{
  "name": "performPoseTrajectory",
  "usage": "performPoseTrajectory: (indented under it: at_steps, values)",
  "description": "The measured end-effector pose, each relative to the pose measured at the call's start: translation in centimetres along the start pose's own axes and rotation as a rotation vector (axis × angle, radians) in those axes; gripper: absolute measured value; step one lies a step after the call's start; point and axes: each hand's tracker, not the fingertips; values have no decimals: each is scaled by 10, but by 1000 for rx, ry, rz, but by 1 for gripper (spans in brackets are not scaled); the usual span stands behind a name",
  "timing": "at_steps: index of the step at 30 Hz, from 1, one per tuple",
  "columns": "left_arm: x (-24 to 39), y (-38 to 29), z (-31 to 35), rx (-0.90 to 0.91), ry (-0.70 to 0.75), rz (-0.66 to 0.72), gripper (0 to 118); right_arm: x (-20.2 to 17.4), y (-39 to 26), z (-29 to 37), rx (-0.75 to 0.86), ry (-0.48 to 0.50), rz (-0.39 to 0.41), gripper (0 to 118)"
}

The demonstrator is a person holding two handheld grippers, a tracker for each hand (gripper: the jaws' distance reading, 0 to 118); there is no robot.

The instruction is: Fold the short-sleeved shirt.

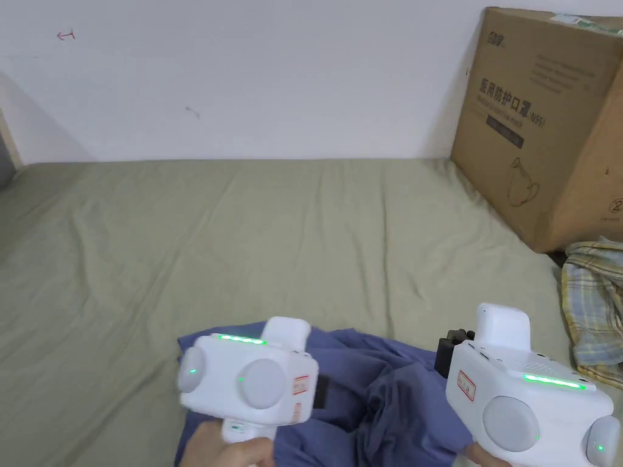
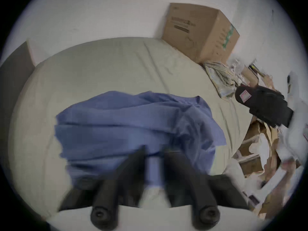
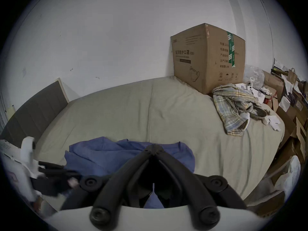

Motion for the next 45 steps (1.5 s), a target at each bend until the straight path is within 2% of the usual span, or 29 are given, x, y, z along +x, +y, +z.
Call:
performPoseTrajectory:
  at_steps: [3,5,8,9,10,11,12,13,14,16,18,19,21,22,24,25,27,28,29,31,32,34,35,37,38,40,43,45]
  values:
    - [-36,-36,19,-32,105,2,0,-9,-6,0,-8,18,13,0]
    - [-60,-61,23,-37,197,60,0,-15,-10,-3,-22,30,16,0]
    - [-95,-80,26,-43,185,209,0,-25,-15,-8,-44,46,17,0]
    - [-101,-82,27,-51,189,230,5,-28,-16,-9,-49,52,19,0]
    - [-107,-81,28,-53,193,243,21,-33,-16,-10,-54,58,24,0]
    - [-111,-79,29,-50,192,238,60,-37,-16,-11,-57,66,34,0]
    - [-113,-78,28,-52,190,236,92,-41,-16,-10,-58,69,43,0]
    - [-114,-75,24,-60,193,231,110,-45,-16,-11,-57,73,54,0]
    - [-112,-73,21,-58,195,224,114,-50,-15,-11,-58,79,64,0]
    - [-111,-70,14,-45,193,209,106,-54,-15,-12,-61,90,69,0]
    - [-111,-71,-2,-98,196,209,104,-59,-15,-14,-65,97,75,0]
    - [-111,-75,-12,-135,196,207,98,-62,-16,-15,-71,101,80,0]
    - [-109,-84,-30,-192,212,201,65,-65,-18,-18,-79,106,92,0]
    - [-102,-91,-34,-155,277,143,63,-66,-19,-20,-86,108,101,0]
    - [-93,-87,-32,-151,298,113,58,-69,-21,-25,-98,110,110,0]
    - [-90,-83,-32,-146,303,119,50,-71,-21,-29,-108,113,112,0]
    - [-84,-82,-25,-134,367,109,11,-76,-19,-38,-131,130,112,0]
    - [-85,-82,-26,-137,403,83,3,-80,-18,-43,-138,144,116,0]
    - [-88,-80,-25,-154,324,111,3,-85,-15,-49,-146,157,128,0]
    - [-89,-80,-20,-148,333,86,3,-95,-6,-62,-171,198,151,0]
    - [-89,-78,-16,-152,329,87,3,-101,0,-71,-186,244,141,0]
    - [-85,-75,-4,-126,318,87,3,-115,15,-94,-255,314,169,2]
    - [-85,-73,0,-125,313,85,3,-121,20,-104,-260,322,174,15]
    - [-84,-70,8,-107,289,77,3,-135,35,-137,-345,369,182,61]
    - [-83,-70,11,-107,277,78,3,-142,39,-156,-396,396,183,78]
    - [-83,-71,12,-111,267,90,3,-155,41,-189,-445,407,207,78]
    - [-82,-73,12,-124,249,97,3,-173,31,-234,-493,329,352,78]
    - [-84,-75,11,-137,235,99,3,-180,25,-264,-594,293,369,78]
